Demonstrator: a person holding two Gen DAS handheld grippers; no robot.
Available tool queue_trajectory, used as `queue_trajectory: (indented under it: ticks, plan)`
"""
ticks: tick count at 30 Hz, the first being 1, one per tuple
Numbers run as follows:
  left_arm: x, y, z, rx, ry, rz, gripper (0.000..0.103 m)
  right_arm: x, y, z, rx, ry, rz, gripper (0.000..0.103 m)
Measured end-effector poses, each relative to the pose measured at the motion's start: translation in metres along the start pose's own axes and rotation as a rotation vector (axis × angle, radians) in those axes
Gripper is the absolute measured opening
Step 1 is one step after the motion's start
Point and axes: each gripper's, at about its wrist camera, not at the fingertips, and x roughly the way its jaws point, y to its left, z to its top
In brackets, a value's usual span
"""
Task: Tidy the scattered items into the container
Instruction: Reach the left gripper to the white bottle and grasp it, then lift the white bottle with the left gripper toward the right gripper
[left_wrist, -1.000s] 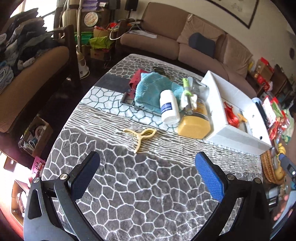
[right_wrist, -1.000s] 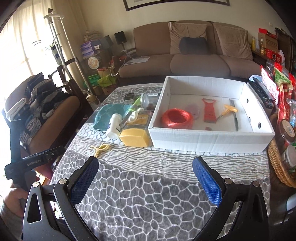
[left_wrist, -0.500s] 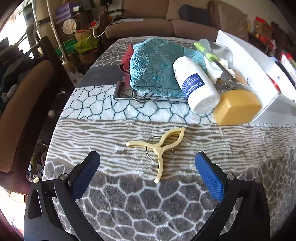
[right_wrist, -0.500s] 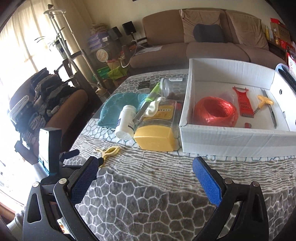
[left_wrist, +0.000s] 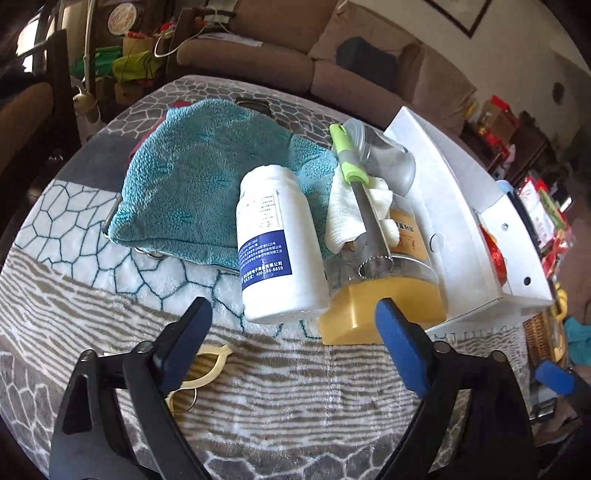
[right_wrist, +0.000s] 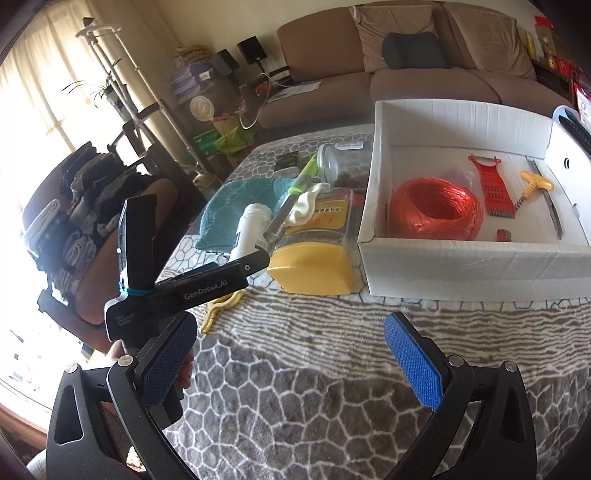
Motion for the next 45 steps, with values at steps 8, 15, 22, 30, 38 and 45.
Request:
queue_trajectory:
  ticks: [8,15,22,30,38,45]
  plan:
    - [0.003,0.02,0.003,-0.113,-0.007,-0.043,0.045,0.0,-0.01,-0.006,0.051,0.024,0.028,0.103]
    - [0.019,0.03,0.004,-0.19,0.013,-0.039,0.065,0.001,-0.002,-0.014,0.013,0.036,0.017,0.103]
    - [0.017,0.022,0.009,-0.168,-0.006,-0.062,0.045,0.008,0.001,-0.017,-0.026,0.052,-0.003,0.103]
    - [-0.038,0.004,0.003,-0.138,-0.053,-0.137,0.044,0.01,-0.011,-0.014,0.049,0.064,0.061,0.103]
    - [-0.09,-0.036,-0.039,-0.055,-0.071,-0.273,0.043,0.021,-0.051,-0.015,0.492,0.078,0.48,0.103]
    - [-0.067,-0.064,-0.074,-0.023,0.044,-0.325,0.024,0.051,-0.07,-0.034,0.697,0.181,0.529,0.103]
